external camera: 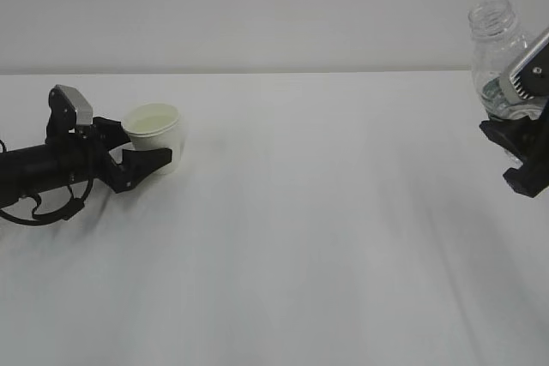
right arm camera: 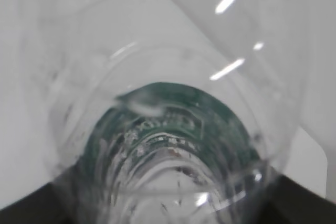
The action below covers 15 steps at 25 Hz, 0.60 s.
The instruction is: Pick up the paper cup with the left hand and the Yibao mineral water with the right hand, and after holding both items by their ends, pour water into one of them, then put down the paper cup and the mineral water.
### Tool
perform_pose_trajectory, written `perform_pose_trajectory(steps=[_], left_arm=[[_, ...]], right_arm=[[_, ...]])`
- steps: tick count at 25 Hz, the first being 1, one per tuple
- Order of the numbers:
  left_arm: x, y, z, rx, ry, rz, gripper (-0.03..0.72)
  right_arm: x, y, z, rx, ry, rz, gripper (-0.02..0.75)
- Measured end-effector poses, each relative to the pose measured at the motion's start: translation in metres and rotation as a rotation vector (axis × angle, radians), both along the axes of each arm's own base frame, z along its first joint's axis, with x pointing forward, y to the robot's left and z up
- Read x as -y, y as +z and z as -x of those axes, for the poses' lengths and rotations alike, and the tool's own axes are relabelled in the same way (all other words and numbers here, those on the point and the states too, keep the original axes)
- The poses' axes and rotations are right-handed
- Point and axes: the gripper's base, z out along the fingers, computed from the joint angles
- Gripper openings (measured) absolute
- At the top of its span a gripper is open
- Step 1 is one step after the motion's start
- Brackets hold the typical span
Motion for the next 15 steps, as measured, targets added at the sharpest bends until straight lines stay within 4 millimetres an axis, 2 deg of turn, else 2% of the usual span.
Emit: perform_pose_trajectory(steps=[10, 15], left_arm=[[0.001, -0.003, 0.006, -0.01, -0.077, -0.032, 0.62], [-0.017, -0.002, 0.006, -0.023, -0.06, -0.033, 0.608]], right_arm=[[0.0, 0.0, 0.0, 0.0, 0.0, 0.0, 0.456], [0.0, 0.0, 0.0, 0.0, 0.0, 0.0, 0.456]])
